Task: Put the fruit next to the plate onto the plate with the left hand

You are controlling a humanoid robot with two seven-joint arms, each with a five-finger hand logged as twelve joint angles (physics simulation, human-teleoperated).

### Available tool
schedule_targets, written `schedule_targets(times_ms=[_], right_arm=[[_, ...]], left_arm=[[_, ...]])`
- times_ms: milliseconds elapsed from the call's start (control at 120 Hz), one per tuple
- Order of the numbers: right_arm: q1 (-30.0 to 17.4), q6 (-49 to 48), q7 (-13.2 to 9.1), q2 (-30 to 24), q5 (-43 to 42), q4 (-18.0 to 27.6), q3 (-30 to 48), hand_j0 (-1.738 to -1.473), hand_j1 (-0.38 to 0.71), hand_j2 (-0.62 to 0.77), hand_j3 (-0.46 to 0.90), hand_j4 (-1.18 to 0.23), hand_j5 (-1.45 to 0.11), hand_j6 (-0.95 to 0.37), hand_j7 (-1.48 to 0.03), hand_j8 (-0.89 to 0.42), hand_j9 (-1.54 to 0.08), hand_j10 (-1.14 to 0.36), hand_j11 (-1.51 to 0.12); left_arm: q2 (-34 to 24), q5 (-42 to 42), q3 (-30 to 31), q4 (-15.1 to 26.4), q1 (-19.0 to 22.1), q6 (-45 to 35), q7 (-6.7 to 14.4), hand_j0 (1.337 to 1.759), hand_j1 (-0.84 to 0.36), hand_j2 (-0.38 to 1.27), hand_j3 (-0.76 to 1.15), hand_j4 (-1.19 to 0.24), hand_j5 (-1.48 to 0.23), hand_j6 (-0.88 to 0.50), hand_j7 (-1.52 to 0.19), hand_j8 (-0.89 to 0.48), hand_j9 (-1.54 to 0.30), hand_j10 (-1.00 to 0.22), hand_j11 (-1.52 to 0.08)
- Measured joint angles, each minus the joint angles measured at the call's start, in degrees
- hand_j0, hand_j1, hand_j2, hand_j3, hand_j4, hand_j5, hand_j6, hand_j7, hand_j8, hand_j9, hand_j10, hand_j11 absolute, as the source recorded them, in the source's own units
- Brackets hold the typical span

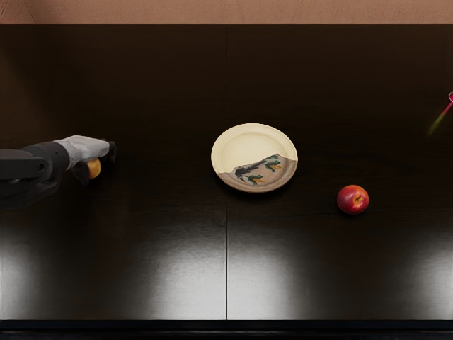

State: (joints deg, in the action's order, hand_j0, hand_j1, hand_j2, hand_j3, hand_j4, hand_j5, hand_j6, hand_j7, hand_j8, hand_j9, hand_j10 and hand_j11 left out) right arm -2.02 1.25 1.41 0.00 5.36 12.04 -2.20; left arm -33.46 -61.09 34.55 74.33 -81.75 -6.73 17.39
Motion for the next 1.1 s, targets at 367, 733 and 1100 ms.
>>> schedule_targets(times_ms=[367,733,1100], right_arm=[[0.00,0.02,0.00,0.00,0.00,0.00,0.00,-1.658,-0.31,-0.01,0.00,-0.03,-0.04,-0.03,-0.04,-0.03,-0.04,-0.03,-0.04],[0.00,0.01,0.00,0.00,0.00,0.00,0.00,-1.658,-0.31,-0.01,0.00,-0.03,-0.04,-0.03,-0.04,-0.03,-0.04,-0.03,-0.04],[0.00,0.02,0.00,0.00,0.00,0.00,0.00,-1.658,-0.31,-0.01,0.00,-0.03,-0.04,-0.03,-0.04,-0.03,-0.04,-0.03,-0.04]], left_arm=[[-1.87,0.31,0.57,1.17,-8.53,3.49,0.78,1.641,-0.44,0.33,0.05,-0.65,-1.09,-0.32,-1.14,-0.19,-1.14,-0.35,-1.17],[6.32,3.16,0.73,5.43,-19.79,6.09,0.87,1.637,-0.28,0.20,0.01,-0.79,-1.22,-0.46,-1.20,-0.31,-1.20,-0.44,-1.19],[19.74,14.82,0.00,8.06,-29.89,8.39,1.27,1.639,-0.23,0.18,0.00,-0.81,-1.25,-0.50,-1.23,-0.33,-1.22,-0.47,-1.19]])
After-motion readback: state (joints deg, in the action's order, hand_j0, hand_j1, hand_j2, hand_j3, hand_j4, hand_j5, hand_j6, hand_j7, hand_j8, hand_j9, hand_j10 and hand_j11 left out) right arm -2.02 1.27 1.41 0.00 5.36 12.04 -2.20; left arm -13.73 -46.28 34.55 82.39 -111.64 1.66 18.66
